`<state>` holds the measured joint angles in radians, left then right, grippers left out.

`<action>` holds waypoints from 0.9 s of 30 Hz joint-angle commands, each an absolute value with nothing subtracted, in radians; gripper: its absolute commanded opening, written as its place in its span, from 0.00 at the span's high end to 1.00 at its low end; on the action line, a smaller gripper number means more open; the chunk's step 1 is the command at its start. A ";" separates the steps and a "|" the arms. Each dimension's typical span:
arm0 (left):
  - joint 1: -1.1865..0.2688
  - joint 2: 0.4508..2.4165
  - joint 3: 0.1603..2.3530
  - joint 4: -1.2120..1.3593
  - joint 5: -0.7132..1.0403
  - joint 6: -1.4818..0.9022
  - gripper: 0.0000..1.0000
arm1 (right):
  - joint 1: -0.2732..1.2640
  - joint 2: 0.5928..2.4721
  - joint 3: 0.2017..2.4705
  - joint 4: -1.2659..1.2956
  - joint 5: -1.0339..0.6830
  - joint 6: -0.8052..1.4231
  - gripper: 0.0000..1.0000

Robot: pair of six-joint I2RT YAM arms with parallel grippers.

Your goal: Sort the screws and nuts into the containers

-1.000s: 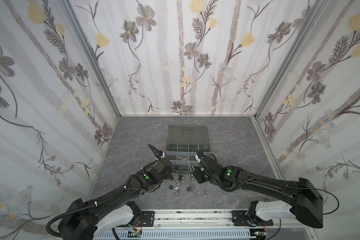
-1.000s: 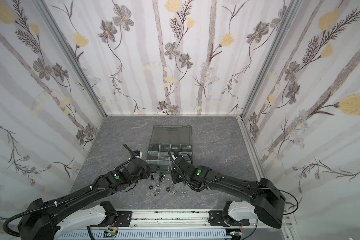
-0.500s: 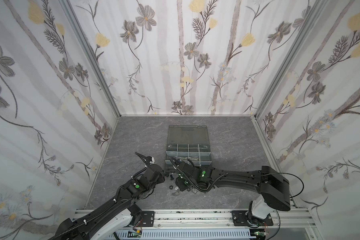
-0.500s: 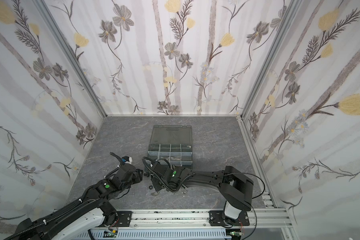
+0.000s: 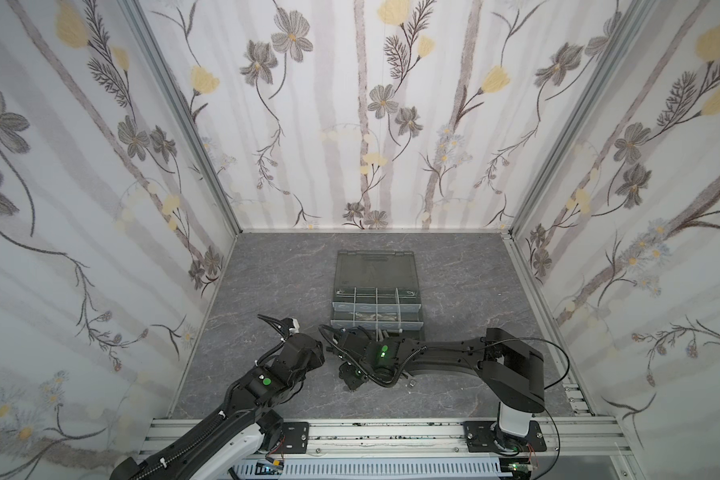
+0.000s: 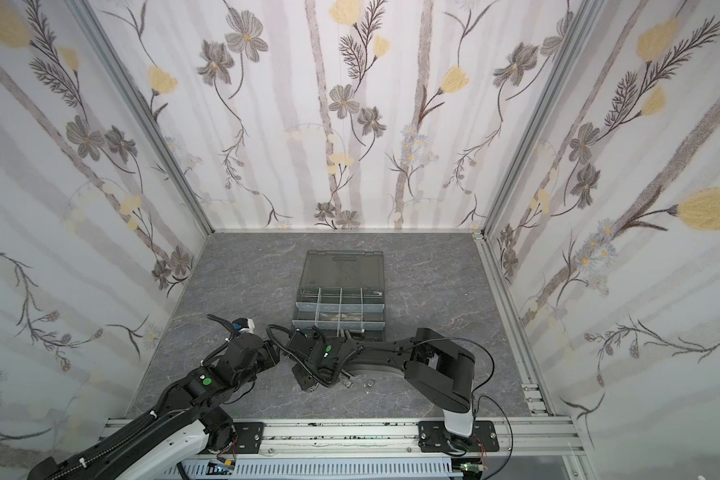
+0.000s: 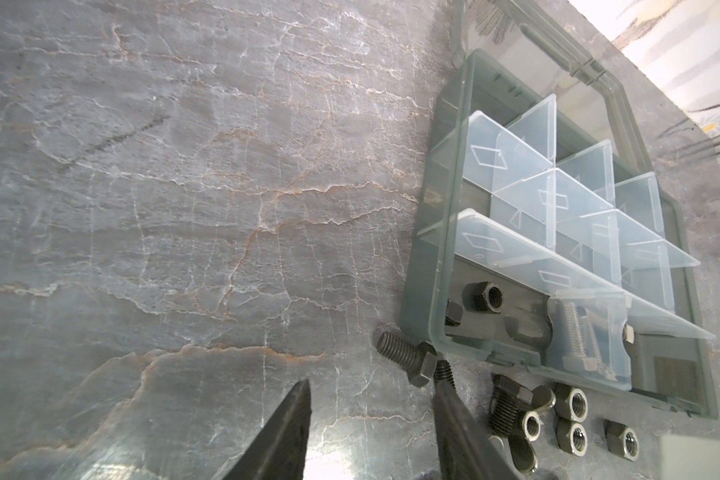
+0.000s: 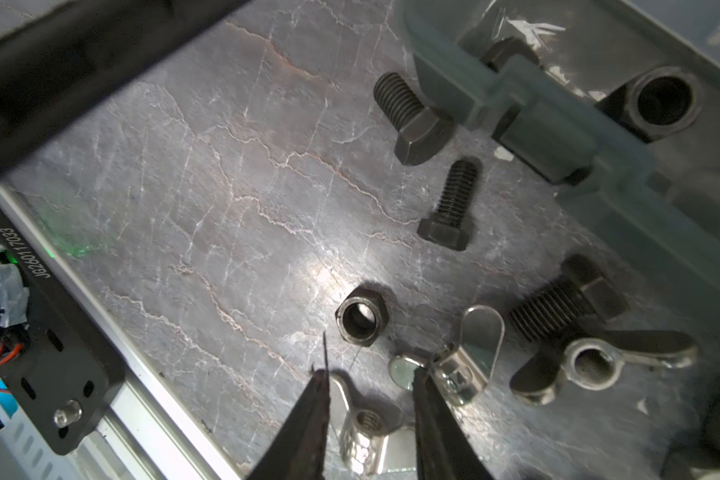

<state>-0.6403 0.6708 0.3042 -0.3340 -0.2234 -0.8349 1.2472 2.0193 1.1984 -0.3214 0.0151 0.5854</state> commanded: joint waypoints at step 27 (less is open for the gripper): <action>-0.626 0.617 0.267 -0.331 -0.212 -0.874 0.45 | 1.257 2.146 1.316 -0.358 0.070 0.546 0.65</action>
